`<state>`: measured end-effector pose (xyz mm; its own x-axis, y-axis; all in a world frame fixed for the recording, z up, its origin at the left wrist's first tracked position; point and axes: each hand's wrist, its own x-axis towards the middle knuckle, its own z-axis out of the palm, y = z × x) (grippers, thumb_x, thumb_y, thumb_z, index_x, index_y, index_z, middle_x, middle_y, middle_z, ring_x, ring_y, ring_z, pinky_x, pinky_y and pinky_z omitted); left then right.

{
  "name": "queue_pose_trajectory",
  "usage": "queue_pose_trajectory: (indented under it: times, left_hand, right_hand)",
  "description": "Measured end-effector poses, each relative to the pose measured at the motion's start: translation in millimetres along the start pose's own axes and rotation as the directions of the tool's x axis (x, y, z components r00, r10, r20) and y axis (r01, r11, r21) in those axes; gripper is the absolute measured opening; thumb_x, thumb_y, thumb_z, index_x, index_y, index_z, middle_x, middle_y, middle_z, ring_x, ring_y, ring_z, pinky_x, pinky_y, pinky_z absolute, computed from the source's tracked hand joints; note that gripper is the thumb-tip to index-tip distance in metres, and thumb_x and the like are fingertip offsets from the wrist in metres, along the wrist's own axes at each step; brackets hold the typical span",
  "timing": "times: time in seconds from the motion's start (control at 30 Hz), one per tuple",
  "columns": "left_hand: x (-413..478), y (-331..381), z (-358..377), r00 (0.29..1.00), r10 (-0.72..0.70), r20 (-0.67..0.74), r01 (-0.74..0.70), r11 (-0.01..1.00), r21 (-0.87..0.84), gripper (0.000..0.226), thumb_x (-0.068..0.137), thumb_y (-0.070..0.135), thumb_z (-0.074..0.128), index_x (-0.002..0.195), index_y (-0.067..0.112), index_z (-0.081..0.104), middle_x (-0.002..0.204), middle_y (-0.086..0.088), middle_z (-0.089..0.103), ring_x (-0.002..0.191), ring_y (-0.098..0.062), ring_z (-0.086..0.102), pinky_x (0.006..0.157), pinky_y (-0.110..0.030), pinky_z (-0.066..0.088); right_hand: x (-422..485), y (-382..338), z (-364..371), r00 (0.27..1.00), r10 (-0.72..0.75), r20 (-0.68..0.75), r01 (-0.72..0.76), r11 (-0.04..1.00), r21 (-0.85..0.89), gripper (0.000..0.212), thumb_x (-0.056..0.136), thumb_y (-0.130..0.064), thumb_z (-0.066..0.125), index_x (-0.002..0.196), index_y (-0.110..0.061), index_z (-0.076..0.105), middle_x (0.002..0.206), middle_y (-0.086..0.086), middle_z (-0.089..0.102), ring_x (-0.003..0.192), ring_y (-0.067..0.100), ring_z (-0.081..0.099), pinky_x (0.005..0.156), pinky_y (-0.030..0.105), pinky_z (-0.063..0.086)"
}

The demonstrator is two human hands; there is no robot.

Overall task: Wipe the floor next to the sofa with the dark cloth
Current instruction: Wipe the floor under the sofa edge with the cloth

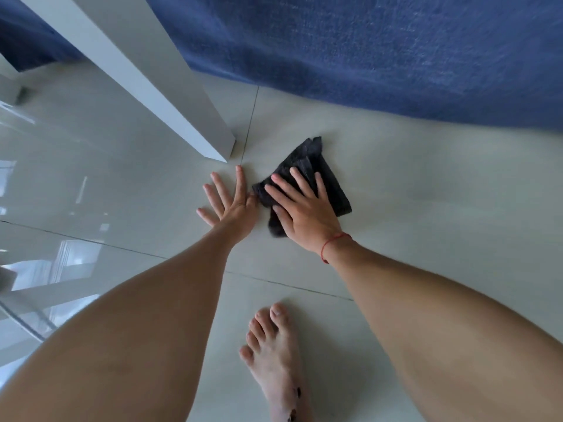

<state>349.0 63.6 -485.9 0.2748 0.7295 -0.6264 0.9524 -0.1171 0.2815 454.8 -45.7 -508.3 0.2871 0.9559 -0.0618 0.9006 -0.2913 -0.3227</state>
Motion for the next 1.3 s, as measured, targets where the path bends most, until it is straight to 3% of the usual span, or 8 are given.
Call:
queue_pose_trajectory:
  times: [0.1,0.27,0.4,0.63,0.87,1.0,1.17,1.3]
  left_hand:
    - [2,-3,-1,1.0,0.009,0.01,-0.009,1.0,-0.001,0.058,0.096,0.043,0.019,0.146,0.055,-0.009,0.16,0.003,-0.025,0.146,-0.02,-0.026,0.114,-0.056,-0.017]
    - [-12,13,7,0.987,-0.008,-0.161,0.009,1.0,0.006,0.061,0.098,0.036,0.024,0.152,0.044,-0.004,0.161,-0.004,-0.023,0.148,-0.022,-0.023,0.115,-0.054,-0.016]
    - [-19,65,30,0.954,0.253,-0.158,-0.235,0.964,0.127,0.061,0.1,0.041,0.028,0.153,0.039,-0.001,0.161,-0.008,-0.02,0.148,-0.027,-0.021,0.113,-0.054,-0.016]
    - [-9,99,55,0.964,0.263,-0.03,-0.252,0.947,0.201,0.058,0.098,0.051,0.019,0.149,0.048,-0.01,0.157,-0.007,-0.031,0.145,-0.027,-0.03,0.112,-0.053,-0.019]
    - [-7,100,49,0.972,0.226,0.059,-0.233,0.952,0.197,0.059,0.098,0.053,0.02,0.147,0.052,-0.013,0.155,-0.003,-0.037,0.142,-0.024,-0.035,0.112,-0.053,-0.02]
    - [-13,112,48,0.947,0.251,-0.199,-0.232,0.966,0.112,0.05,0.096,0.045,0.038,0.146,0.043,0.031,0.161,-0.011,0.005,0.149,-0.027,0.0,0.117,-0.048,0.0]
    - [-20,173,49,0.914,0.339,-0.223,-0.339,0.94,0.04,0.049,0.087,0.053,0.054,0.116,0.014,0.064,0.124,-0.007,0.055,0.12,-0.027,0.049,0.101,-0.039,0.033]
    - [-17,196,56,0.947,0.301,-0.114,-0.292,0.952,0.089,0.066,0.078,0.053,0.069,0.121,0.005,0.055,0.122,-0.012,0.059,0.117,-0.03,0.054,0.099,-0.042,0.045]
  right_hand:
    - [-30,39,-10,1.0,-0.018,0.015,0.018,0.999,-0.026,0.044,0.097,-0.036,0.037,0.139,-0.029,0.048,0.149,-0.01,0.043,0.142,0.02,0.035,0.116,0.05,0.022]
    - [-93,101,-36,0.902,0.431,0.006,-0.431,0.902,-0.013,0.053,0.096,-0.042,0.022,0.146,-0.031,0.034,0.156,-0.01,0.03,0.146,0.019,0.023,0.117,0.048,0.018]
    - [-104,122,-48,0.792,0.611,0.003,-0.611,0.792,0.008,0.056,0.095,-0.048,0.016,0.149,-0.033,0.027,0.159,-0.011,0.02,0.149,0.019,0.012,0.119,0.047,0.009]
    - [-48,124,-44,0.701,0.71,-0.073,-0.706,0.704,0.077,0.049,0.101,-0.041,0.026,0.149,-0.037,0.023,0.16,-0.014,0.014,0.15,0.022,0.001,0.114,0.061,-0.004]
    - [-2,89,-40,0.778,0.628,-0.025,-0.621,0.775,0.12,0.051,0.1,-0.04,0.029,0.149,-0.032,0.024,0.16,-0.011,0.016,0.15,0.026,0.001,0.112,0.064,-0.007]
    - [-10,102,-52,0.808,0.588,-0.026,-0.559,0.78,0.28,0.05,0.1,-0.042,0.029,0.148,-0.027,0.029,0.161,-0.004,0.014,0.15,0.022,0.005,0.117,0.055,-0.001]
    - [-37,126,-73,0.416,0.888,-0.197,-0.785,0.46,0.415,0.061,0.087,-0.053,0.049,0.124,-0.005,0.053,0.131,0.017,0.05,0.123,0.036,0.046,0.094,0.043,0.038]
    - [-33,140,-89,0.381,0.924,0.006,-0.852,0.349,0.39,0.069,0.076,-0.058,0.066,0.114,-0.002,0.054,0.117,0.016,0.061,0.112,0.036,0.056,0.09,0.042,0.046]
